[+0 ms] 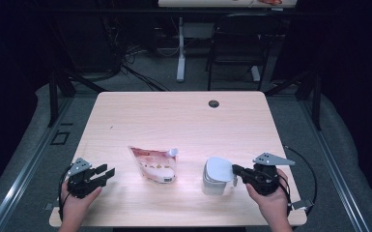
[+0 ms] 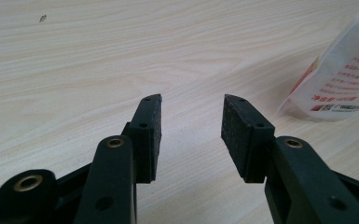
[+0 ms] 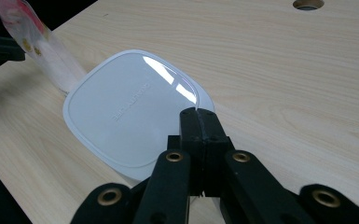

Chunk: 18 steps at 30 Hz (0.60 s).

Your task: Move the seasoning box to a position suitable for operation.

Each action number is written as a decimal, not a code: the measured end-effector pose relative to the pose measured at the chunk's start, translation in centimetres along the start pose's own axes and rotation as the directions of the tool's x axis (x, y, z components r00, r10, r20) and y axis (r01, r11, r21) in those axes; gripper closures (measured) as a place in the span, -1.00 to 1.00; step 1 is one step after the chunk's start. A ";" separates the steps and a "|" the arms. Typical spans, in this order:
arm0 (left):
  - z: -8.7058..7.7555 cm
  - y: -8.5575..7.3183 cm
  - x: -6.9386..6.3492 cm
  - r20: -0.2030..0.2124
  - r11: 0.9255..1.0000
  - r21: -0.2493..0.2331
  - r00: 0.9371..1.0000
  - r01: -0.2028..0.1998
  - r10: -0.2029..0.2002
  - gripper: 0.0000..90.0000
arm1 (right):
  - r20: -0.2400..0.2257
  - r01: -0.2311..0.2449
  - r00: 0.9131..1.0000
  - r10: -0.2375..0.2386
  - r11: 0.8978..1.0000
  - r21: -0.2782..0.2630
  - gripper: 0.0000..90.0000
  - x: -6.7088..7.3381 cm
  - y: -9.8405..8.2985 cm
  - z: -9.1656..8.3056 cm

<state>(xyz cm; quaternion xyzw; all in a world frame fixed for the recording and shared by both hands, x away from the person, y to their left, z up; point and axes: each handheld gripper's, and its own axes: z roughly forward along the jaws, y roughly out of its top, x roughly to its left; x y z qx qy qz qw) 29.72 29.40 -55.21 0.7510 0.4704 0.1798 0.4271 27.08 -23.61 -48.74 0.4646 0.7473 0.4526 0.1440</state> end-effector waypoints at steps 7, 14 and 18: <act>0.0 0.0 0.0 0.003 1.000 0.003 1.000 0.000 0.000 0.29 | 0.000 -0.010 1.000 0.010 1.000 -0.004 1.00 -0.2 -0.1 0.0; 0.0 0.0 0.0 0.005 1.000 0.002 1.000 0.002 -0.002 0.29 | -0.005 -0.020 1.000 0.020 1.000 -0.003 1.00 -0.3 -0.2 0.0; 0.1 0.0 0.0 0.005 1.000 0.002 1.000 0.002 -0.002 0.29 | -0.005 -0.023 1.000 0.024 1.000 0.002 1.00 -0.4 -0.2 0.0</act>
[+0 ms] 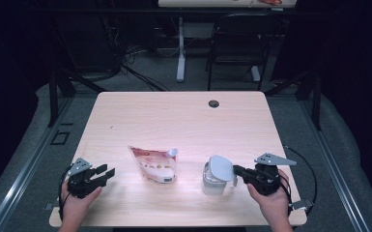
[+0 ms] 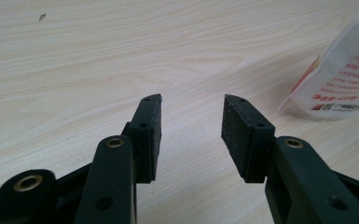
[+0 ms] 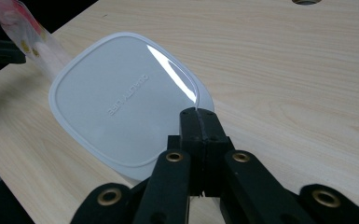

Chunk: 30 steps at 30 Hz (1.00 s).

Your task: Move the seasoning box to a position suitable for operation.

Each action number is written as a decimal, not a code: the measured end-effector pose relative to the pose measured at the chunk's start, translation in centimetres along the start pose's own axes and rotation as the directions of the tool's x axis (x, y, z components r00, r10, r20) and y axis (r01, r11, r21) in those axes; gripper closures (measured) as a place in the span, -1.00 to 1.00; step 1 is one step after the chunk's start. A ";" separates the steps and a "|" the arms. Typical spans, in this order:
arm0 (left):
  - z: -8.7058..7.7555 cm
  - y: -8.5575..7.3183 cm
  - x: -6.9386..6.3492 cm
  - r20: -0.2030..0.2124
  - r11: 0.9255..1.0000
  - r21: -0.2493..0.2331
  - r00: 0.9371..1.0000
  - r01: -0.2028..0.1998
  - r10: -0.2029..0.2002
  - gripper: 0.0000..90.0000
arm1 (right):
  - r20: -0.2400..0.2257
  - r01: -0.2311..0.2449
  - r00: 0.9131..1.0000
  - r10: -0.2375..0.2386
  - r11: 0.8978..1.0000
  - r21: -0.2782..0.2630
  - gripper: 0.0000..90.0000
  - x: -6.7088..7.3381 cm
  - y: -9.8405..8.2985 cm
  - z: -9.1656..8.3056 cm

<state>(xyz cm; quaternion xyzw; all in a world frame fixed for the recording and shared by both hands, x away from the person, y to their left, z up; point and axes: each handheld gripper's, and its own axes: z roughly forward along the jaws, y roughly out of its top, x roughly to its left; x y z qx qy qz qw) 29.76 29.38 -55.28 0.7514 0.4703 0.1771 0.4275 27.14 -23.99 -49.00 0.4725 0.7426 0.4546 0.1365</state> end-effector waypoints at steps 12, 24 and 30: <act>0.0 0.0 0.0 0.000 1.000 0.002 1.000 -0.002 0.002 0.29 | 0.014 -0.010 1.000 0.010 1.000 0.012 1.00 -0.2 -0.2 0.2; 0.0 0.0 0.1 -0.001 1.000 0.002 1.000 -0.003 0.003 0.28 | 0.015 -0.024 1.000 0.024 0.999 0.029 1.00 -0.4 -0.5 0.4; -0.1 0.0 0.1 -0.004 1.000 0.001 1.000 -0.002 0.002 0.28 | 0.013 -0.028 1.000 0.027 0.999 0.042 1.00 -0.6 -0.6 0.5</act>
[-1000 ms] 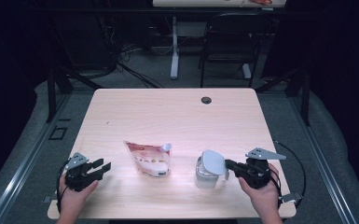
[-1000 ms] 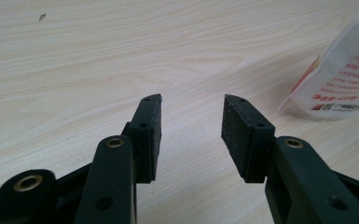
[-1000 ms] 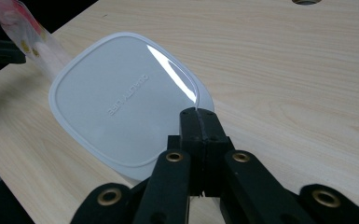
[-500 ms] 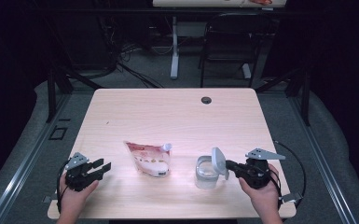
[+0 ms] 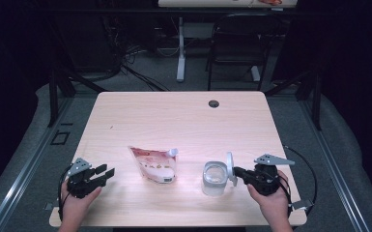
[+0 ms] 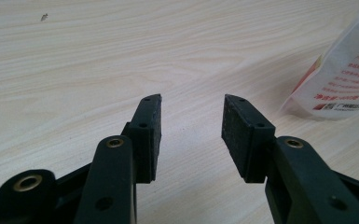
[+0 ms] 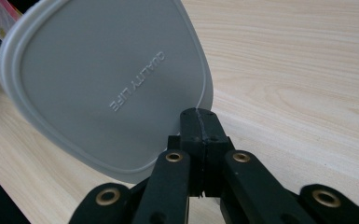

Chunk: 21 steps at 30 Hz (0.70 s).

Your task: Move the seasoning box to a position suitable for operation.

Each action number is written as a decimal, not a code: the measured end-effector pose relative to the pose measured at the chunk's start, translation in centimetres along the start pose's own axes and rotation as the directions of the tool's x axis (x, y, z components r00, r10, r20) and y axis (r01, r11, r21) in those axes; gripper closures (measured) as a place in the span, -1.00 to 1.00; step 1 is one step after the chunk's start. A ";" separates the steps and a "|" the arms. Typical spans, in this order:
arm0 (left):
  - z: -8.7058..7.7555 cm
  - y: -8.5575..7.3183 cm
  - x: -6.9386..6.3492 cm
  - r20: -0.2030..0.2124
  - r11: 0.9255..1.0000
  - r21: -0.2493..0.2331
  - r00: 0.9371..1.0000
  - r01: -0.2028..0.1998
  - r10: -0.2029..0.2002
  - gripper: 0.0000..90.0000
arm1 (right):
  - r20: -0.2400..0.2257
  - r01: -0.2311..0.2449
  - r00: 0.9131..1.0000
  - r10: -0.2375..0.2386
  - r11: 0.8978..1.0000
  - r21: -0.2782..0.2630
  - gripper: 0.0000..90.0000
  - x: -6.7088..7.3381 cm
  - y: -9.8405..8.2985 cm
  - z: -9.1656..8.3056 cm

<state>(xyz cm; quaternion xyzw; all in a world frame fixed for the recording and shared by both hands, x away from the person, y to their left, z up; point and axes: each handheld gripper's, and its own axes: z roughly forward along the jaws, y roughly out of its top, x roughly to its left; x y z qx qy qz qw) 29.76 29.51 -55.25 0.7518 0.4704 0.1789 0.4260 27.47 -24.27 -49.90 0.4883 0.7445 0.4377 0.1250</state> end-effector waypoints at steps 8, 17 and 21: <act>0.0 0.0 0.0 -0.002 1.000 0.002 1.000 -0.001 0.001 0.28 | -0.004 -0.009 1.000 0.009 1.000 0.009 1.00 -0.3 -0.2 0.2; 0.0 0.0 0.0 -0.001 1.000 0.003 1.000 -0.002 0.002 0.28 | -0.001 -0.016 1.000 0.016 1.000 0.027 1.00 -0.6 -0.4 0.6; 0.0 0.0 0.0 -0.001 1.000 0.002 1.000 -0.001 0.001 0.28 | 0.001 -0.016 1.000 0.016 0.999 0.039 1.00 -0.7 -0.5 0.6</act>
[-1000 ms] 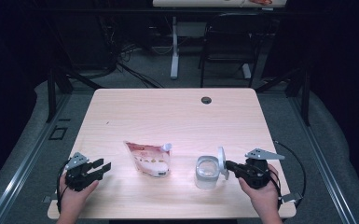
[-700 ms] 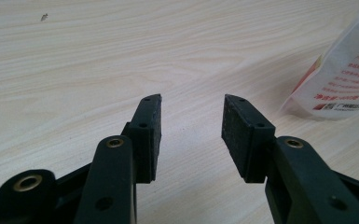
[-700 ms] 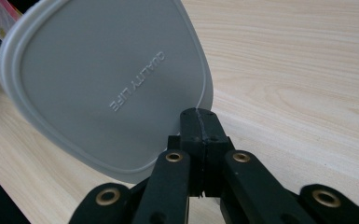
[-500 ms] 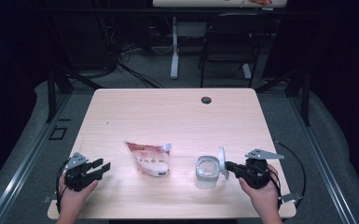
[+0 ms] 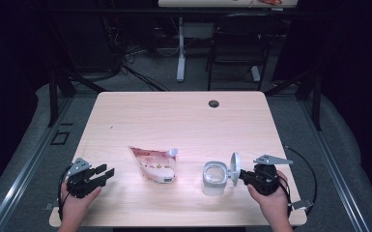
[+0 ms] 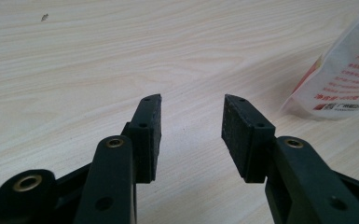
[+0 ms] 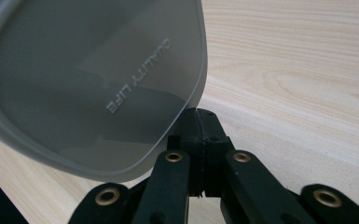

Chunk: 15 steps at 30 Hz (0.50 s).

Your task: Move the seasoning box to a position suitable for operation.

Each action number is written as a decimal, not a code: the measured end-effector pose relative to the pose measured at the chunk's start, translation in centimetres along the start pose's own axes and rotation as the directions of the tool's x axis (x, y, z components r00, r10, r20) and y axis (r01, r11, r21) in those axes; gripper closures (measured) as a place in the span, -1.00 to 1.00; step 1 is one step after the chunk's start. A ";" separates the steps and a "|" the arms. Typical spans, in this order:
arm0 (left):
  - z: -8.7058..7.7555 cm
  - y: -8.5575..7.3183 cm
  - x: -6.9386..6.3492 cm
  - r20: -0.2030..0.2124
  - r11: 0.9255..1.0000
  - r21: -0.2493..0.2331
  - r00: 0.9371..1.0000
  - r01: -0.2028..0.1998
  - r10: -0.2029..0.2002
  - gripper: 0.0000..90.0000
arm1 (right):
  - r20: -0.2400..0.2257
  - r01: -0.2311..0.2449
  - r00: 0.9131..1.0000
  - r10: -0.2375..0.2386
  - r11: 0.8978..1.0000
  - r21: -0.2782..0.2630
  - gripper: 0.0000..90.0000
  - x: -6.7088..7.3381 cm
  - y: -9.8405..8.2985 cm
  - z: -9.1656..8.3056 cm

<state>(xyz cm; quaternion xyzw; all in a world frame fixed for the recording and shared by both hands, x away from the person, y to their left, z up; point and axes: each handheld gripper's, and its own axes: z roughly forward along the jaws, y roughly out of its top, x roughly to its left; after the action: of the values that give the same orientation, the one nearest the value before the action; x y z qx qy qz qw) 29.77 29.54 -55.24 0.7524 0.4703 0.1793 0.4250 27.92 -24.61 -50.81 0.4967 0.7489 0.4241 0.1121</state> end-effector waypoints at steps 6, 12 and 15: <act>0.0 0.0 0.0 0.000 1.000 0.002 1.000 -0.001 0.001 0.28 | 0.000 -0.002 1.000 0.002 1.000 -0.004 0.99 0.0 0.0 0.0; -0.2 0.0 0.1 -0.001 1.000 0.006 1.000 0.000 0.000 0.28 | 0.002 -0.001 1.000 0.001 1.000 -0.010 0.94 0.0 0.0 -0.1; -0.1 -0.1 0.1 -0.005 1.000 -0.002 1.000 0.004 -0.004 0.28 | 0.014 0.004 1.000 -0.003 1.000 -0.017 0.90 0.1 -0.3 -0.4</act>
<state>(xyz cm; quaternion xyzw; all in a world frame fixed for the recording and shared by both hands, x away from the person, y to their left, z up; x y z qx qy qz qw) 29.70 29.68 -55.27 0.7506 0.4727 0.1808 0.4249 27.48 -24.76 -50.79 0.4973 0.7454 0.4268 0.1223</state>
